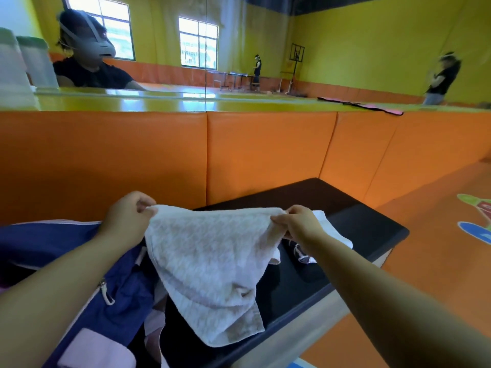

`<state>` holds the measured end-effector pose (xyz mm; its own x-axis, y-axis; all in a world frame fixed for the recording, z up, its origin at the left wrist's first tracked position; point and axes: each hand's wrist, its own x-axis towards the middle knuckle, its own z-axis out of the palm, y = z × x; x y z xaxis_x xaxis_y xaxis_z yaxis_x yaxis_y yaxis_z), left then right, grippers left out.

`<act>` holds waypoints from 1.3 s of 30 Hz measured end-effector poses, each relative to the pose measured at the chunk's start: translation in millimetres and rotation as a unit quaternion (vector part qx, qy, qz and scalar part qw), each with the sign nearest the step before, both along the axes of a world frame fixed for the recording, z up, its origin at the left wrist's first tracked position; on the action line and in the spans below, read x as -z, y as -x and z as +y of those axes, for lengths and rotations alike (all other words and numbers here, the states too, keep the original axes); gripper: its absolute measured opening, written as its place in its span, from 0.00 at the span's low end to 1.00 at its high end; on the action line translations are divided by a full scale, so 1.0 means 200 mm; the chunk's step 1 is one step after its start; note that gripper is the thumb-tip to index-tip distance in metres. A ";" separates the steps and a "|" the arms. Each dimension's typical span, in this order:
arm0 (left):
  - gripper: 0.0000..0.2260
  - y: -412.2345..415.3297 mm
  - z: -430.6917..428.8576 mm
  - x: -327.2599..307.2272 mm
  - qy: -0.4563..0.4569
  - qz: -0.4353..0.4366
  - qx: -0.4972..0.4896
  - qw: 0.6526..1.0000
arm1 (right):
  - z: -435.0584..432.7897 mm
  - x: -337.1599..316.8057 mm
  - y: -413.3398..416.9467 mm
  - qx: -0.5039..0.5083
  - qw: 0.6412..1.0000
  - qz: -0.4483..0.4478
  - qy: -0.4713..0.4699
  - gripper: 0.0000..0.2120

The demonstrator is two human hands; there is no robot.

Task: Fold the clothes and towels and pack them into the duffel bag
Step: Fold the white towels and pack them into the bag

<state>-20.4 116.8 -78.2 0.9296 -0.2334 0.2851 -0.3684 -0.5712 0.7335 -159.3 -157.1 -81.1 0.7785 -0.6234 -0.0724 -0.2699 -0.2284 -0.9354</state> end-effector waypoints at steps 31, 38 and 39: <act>0.22 0.27 0.07 -0.09 0.139 0.172 0.126 0.967 | 0.08 -0.01 0.18 0.044 0.987 -0.088 -0.124 0.13; 0.15 0.22 0.13 -0.16 0.123 0.144 0.124 0.974 | -0.01 -0.08 0.26 0.058 0.982 -0.049 -0.172 0.14; 0.15 0.22 0.13 -0.16 0.114 0.134 0.122 0.977 | -0.01 -0.09 0.26 0.055 0.979 -0.035 -0.194 0.12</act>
